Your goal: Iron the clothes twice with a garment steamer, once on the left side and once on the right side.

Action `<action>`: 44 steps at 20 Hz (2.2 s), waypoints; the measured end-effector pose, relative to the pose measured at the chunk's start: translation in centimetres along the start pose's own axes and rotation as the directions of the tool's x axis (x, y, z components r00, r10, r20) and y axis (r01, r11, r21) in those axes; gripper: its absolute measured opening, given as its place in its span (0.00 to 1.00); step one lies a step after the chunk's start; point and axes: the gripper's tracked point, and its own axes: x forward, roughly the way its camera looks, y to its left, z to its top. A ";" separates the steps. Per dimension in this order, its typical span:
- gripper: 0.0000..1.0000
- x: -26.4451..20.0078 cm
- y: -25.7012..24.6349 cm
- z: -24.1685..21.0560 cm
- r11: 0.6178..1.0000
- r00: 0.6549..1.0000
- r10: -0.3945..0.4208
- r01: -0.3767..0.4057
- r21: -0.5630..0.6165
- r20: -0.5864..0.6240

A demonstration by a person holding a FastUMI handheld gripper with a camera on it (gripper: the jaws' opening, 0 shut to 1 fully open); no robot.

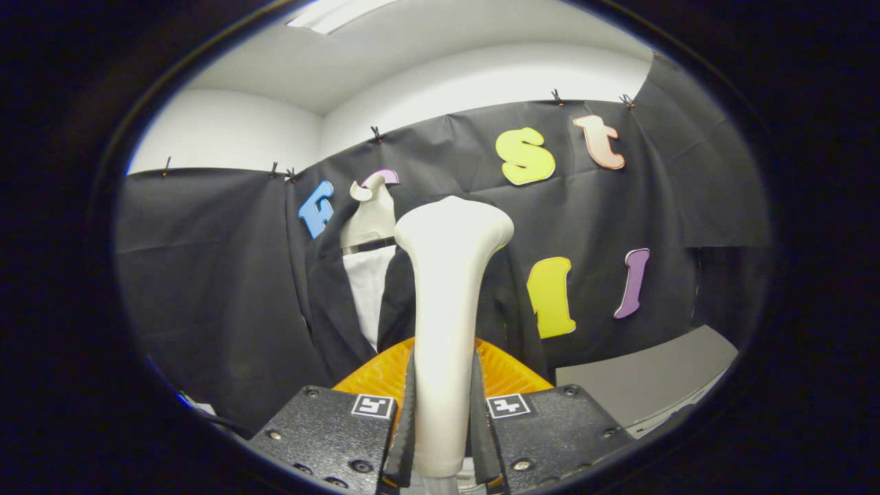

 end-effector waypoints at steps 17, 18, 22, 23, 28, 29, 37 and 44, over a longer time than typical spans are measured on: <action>0.36 3.6 1.0 -8.3 0.998 0.987 -0.023 0.014 -0.055 -0.160; 0.36 3.7 0.9 -9.1 0.998 0.985 -0.022 0.012 -0.058 -0.173; 0.36 3.3 1.2 -12.6 0.998 0.973 -0.015 -0.001 -0.068 -0.231; 0.36 3.3 1.2 -13.6 0.998 0.968 -0.013 -0.004 -0.070 -0.250; 0.36 2.9 1.1 -18.0 0.998 0.945 -0.014 -0.007 -0.064 -0.327; 0.36 3.0 1.1 -18.3 0.998 0.942 -0.012 -0.009 -0.062 -0.336; 0.36 1.3 -0.4 -23.0 0.998 0.912 -0.035 0.011 -0.062 -0.408; 0.36 0.1 -1.3 -26.5 0.997 0.884 -0.050 0.021 -0.067 -0.465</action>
